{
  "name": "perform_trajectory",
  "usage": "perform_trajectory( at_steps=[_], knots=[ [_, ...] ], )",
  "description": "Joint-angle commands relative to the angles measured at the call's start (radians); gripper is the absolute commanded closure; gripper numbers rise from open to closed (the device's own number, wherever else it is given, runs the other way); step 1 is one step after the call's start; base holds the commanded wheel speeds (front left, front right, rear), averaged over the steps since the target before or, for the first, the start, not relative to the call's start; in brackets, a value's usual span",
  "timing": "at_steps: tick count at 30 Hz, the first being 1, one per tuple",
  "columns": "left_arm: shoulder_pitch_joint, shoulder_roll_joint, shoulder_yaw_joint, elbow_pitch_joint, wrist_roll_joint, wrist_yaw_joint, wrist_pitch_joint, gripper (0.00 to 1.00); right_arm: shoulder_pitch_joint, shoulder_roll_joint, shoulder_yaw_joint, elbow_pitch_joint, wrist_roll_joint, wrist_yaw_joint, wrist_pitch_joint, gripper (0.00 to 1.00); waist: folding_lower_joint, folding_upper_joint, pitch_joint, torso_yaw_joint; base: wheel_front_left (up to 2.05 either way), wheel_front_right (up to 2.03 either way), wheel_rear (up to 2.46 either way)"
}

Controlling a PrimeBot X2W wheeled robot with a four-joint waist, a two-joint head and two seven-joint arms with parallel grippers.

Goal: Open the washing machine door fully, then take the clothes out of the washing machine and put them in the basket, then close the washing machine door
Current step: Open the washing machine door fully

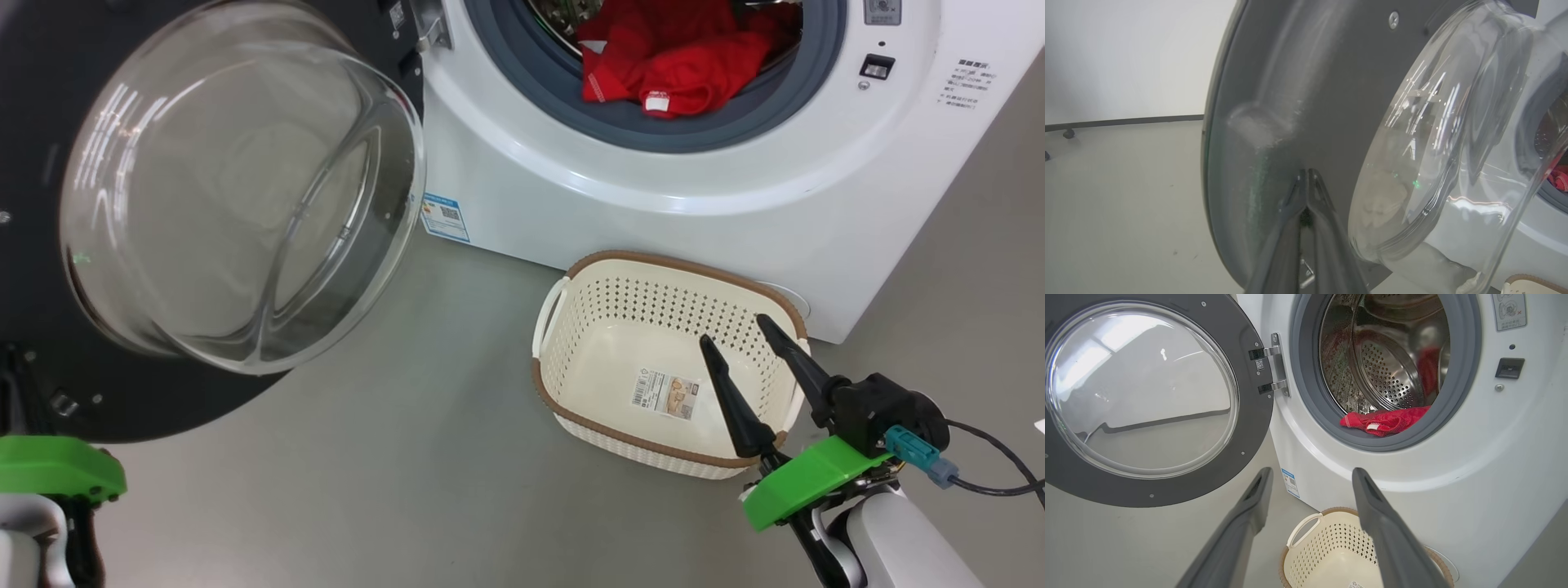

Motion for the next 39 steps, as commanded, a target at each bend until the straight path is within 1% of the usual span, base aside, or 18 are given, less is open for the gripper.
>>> perform_trajectory(
  at_steps=[1, 6, 12, 14, 15, 16, 17, 18, 19, 20, 21, 22, 23, 27, 32, 34, 37, 39],
  knots=[
    [-0.051, 0.061, 0.056, 0.006, 0.003, -0.011, -0.011, 1.0, -0.032, -0.001, 0.015, -0.025, -0.002, 0.005, -0.009, 0.0, -0.0001, 0.0, 0.004, -0.005, 0.0, 0.0, 0.0],
    [-0.066, 0.062, 0.078, 0.042, 0.009, -0.032, -0.015, 1.0, -0.03, 0.0, 0.006, -0.023, 0.001, 0.005, -0.009, 0.0, -0.0001, 0.0, 0.005, -0.015, 0.0, 0.0, 0.0],
    [-0.056, 0.055, 0.125, 0.039, 0.029, -0.053, -0.016, 1.0, -0.036, 0.003, -0.014, -0.025, -0.004, 0.005, -0.009, 0.0, -0.0001, 0.0, 0.003, -0.027, 0.0, 0.0, 0.0],
    [-0.044, 0.044, 0.139, 0.021, 0.038, -0.064, -0.016, 0.82, -0.038, 0.004, -0.023, -0.025, -0.006, 0.005, -0.009, 0.0, -0.0001, 0.0, 0.0, -0.03, 0.0, 0.0, 0.0],
    [-0.036, 0.038, 0.145, 0.006, 0.046, -0.07, -0.016, 0.69, -0.038, 0.005, -0.027, -0.026, -0.007, 0.005, -0.009, 0.0, -0.0001, 0.0, -0.001, -0.032, 0.0, 0.0, 0.0],
    [-0.036, 0.038, 0.145, 0.006, 0.046, -0.07, -0.016, 0.69, -0.038, 0.005, -0.027, -0.026, -0.007, 0.005, -0.009, 0.0, -0.0001, 0.0, -0.001, -0.032, 0.0, 0.0, 0.0],
    [-0.028, 0.031, 0.152, -0.008, 0.052, -0.072, -0.016, 0.62, -0.039, 0.006, -0.032, -0.027, -0.008, 0.005, -0.009, 0.0, -0.0001, 0.0, -0.003, -0.033, 0.0, 0.0, 0.0],
    [-0.019, 0.023, 0.158, -0.025, 0.057, -0.075, -0.016, 0.51, -0.039, 0.006, -0.036, -0.029, -0.01, 0.005, -0.009, 0.0, -0.0001, 0.0, -0.005, -0.036, 0.0, 0.0, 0.0],
    [-0.011, 0.016, 0.163, -0.048, 0.067, -0.077, -0.016, 0.22, -0.039, 0.007, -0.041, -0.031, -0.011, 0.005, -0.009, 0.0, -0.0001, 0.0, -0.007, -0.038, 0.0, 0.0, 0.0],
    [0.006, 0.0, 0.17, -0.108, 0.09, -0.083, -0.016, 0.0, -0.038, 0.009, -0.053, -0.035, -0.013, 0.005, -0.009, 0.0, -0.0001, 0.0, -0.013, -0.043, 0.0, 0.0, 0.0],
    [0.006, 0.0, 0.17, -0.108, 0.09, -0.083, -0.016, 0.0, -0.038, 0.009, -0.053, -0.035, -0.013, 0.005, -0.009, 0.0, -0.0001, 0.0, -0.013, -0.043, 0.0, 0.0, 0.0],
    [0.013, -0.011, 0.171, -0.141, 0.099, -0.091, -0.016, 0.0, -0.037, 0.01, -0.058, -0.038, -0.014, 0.005, -0.009, 0.0, -0.0001, 0.0, -0.016, -0.045, 0.0, 0.0, 0.0],
    [0.027, -0.033, 0.167, -0.21, 0.119, -0.103, -0.016, 0.0, -0.035, 0.012, -0.067, -0.042, -0.016, 0.005, -0.009, 0.0, -0.0001, 0.0, -0.023, -0.052, 0.0, 0.0, 0.0],
    [0.05, -0.081, 0.137, -0.347, 0.143, -0.127, -0.016, 0.0, -0.034, 0.018, -0.085, -0.054, -0.03, 0.005, -0.009, 0.0, -0.0001, 0.0, -0.038, -0.074, 0.0, 0.0, 0.0],
    [0.075, -0.122, 0.092, -0.463, 0.145, -0.133, 0.002, 0.0, -0.032, 0.028, -0.104, -0.073, -0.044, 0.005, -0.009, 0.0, -0.0001, 0.0, -0.052, -0.118, 0.0, 0.0, 0.0],
    [0.082, -0.132, 0.08, -0.498, 0.138, -0.135, 0.018, 0.0, -0.031, 0.031, -0.114, -0.079, -0.047, 0.005, -0.009, 0.0, -0.0001, 0.0, -0.054, -0.14, 0.0, 0.0, 0.0],
    [0.1, -0.128, 0.074, -0.515, 0.112, -0.164, 0.03, 0.0, -0.023, 0.036, -0.129, -0.083, -0.055, 0.005, -0.009, 0.0, -0.0001, 0.0, -0.062, -0.173, 0.0, 0.0, 0.0],
    [0.108, -0.125, 0.056, -0.524, 0.115, -0.179, 0.034, 0.0, -0.017, 0.038, -0.14, -0.085, -0.058, 0.005, -0.009, 0.0, -0.0001, 0.0, -0.067, -0.197, 0.0, 0.0, 0.0]
  ],
)
